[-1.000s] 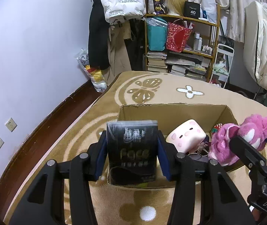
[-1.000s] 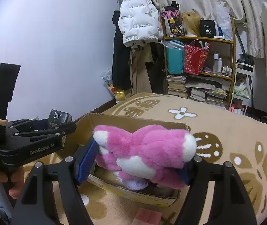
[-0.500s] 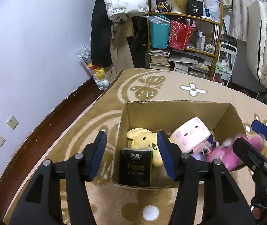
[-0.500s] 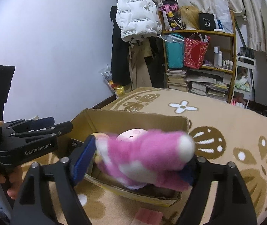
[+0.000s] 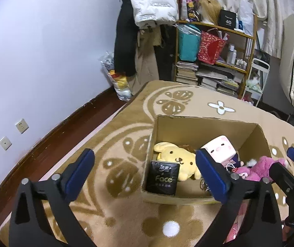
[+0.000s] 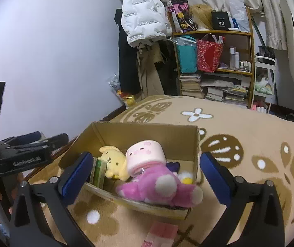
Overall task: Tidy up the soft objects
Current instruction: 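Lower both items into the box and open both tools to release them, then move the right tool down to the pink-and-white wrapped roll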
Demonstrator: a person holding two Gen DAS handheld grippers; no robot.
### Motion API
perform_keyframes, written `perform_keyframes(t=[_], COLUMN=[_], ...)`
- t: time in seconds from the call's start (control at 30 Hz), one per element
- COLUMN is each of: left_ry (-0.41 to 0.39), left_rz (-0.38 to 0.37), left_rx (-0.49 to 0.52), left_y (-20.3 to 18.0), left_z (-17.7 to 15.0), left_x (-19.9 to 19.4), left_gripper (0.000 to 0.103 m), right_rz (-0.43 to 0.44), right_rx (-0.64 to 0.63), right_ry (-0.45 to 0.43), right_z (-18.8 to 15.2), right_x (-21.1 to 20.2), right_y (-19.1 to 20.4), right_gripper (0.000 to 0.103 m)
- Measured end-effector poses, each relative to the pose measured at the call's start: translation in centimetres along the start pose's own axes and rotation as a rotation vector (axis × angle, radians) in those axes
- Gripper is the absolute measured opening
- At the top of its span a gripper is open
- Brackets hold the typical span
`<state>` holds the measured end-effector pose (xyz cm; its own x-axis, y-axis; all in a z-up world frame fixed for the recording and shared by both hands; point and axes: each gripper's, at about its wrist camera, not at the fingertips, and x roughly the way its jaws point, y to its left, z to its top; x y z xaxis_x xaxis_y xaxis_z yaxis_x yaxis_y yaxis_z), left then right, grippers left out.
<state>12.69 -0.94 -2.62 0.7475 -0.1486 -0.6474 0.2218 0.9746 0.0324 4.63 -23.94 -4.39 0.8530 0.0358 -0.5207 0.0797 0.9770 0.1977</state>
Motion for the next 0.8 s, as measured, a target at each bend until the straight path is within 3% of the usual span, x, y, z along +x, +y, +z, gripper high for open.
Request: perform_keyframes(t=[0.17,0.43,0.8], left_ry=[-0.005,0.004,0.049], left_rz=[0.016,0.051,0.030], left_rx=[-0.008,0.058,0.062], left_y=[0.4,-0.3,0.2], left_z=[-0.6,-1.9,-2.9], left_x=[-1.3,-3.3,-4.5], left_gripper=[0.100,0.102,0.102], right_rz=[-0.013,-0.058,-0.081], right_rx=[0.013,0.044,0.059], right_ry=[0.022,0.062,0.169], right_z=[-0.8,-2.6,-5.2], right_x=[-0.8,-2.1,-2.7], right_y=[0.2,0.5,0.8], right_gripper=[0.103,0.103,0.103])
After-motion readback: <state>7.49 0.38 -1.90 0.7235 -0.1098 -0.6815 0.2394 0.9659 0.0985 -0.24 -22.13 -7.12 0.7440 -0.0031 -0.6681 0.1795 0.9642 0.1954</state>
